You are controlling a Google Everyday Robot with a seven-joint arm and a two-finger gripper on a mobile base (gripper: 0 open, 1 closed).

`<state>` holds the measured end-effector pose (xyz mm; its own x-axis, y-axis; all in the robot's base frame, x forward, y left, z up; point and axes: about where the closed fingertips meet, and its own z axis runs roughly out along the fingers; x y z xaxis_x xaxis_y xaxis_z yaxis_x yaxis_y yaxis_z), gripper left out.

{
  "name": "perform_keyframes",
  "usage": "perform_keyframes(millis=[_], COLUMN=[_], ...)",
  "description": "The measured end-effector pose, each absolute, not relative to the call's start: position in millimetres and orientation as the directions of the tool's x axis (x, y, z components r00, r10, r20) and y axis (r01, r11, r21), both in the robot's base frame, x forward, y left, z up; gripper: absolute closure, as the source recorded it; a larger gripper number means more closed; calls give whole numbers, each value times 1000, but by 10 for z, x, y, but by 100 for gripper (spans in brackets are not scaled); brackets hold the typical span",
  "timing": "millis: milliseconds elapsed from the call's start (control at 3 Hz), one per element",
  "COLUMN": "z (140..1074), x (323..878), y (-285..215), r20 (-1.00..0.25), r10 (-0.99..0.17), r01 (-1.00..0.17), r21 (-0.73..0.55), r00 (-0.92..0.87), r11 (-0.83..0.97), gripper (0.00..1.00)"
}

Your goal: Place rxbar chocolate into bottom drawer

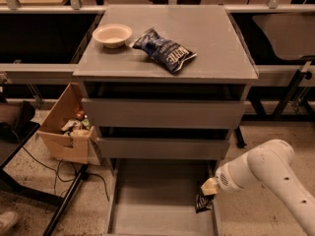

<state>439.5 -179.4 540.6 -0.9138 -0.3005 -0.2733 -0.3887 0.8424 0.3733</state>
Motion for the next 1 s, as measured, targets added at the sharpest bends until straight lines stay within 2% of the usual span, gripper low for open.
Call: perform_keyframes(millis=[333, 667, 1000], z=[4784, 3689, 3027], x=[4701, 5354, 5763], y=[-1494, -954, -729], r20=[-236, -220, -203], r10=[-289, -244, -187], r01=[-367, -326, -272], r21=[436, 532, 581], r00=[-928, -944, -961], r11=[822, 782, 767], gripper=[100, 100, 100])
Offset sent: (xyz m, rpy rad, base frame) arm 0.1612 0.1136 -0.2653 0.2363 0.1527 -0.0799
